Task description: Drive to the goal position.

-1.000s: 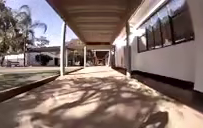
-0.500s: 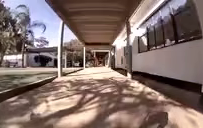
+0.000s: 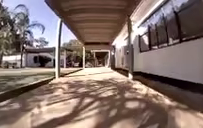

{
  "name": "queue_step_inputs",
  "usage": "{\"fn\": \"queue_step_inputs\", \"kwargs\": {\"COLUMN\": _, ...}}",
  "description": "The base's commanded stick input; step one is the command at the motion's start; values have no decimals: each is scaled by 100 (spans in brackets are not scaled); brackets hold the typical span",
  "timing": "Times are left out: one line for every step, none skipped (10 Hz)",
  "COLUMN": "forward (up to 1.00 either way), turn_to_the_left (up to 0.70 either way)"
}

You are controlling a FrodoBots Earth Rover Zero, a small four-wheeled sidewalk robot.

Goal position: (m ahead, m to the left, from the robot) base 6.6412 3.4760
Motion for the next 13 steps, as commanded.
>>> {"fn": "queue_step_inputs", "kwargs": {"forward": 50, "turn_to_the_left": 0}}
{"fn": "queue_step_inputs", "kwargs": {"forward": 50, "turn_to_the_left": 0}}
{"fn": "queue_step_inputs", "kwargs": {"forward": 50, "turn_to_the_left": 0}}
{"fn": "queue_step_inputs", "kwargs": {"forward": 50, "turn_to_the_left": 0}}
{"fn": "queue_step_inputs", "kwargs": {"forward": 50, "turn_to_the_left": 0}}
{"fn": "queue_step_inputs", "kwargs": {"forward": 50, "turn_to_the_left": 0}}
{"fn": "queue_step_inputs", "kwargs": {"forward": 50, "turn_to_the_left": 0}}
{"fn": "queue_step_inputs", "kwargs": {"forward": 50, "turn_to_the_left": 0}}
{"fn": "queue_step_inputs", "kwargs": {"forward": 50, "turn_to_the_left": 0}}
{"fn": "queue_step_inputs", "kwargs": {"forward": 50, "turn_to_the_left": 0}}
{"fn": "queue_step_inputs", "kwargs": {"forward": 50, "turn_to_the_left": 0}}
{"fn": "queue_step_inputs", "kwargs": {"forward": 50, "turn_to_the_left": 0}}
{"fn": "queue_step_inputs", "kwargs": {"forward": 50, "turn_to_the_left": 0}}
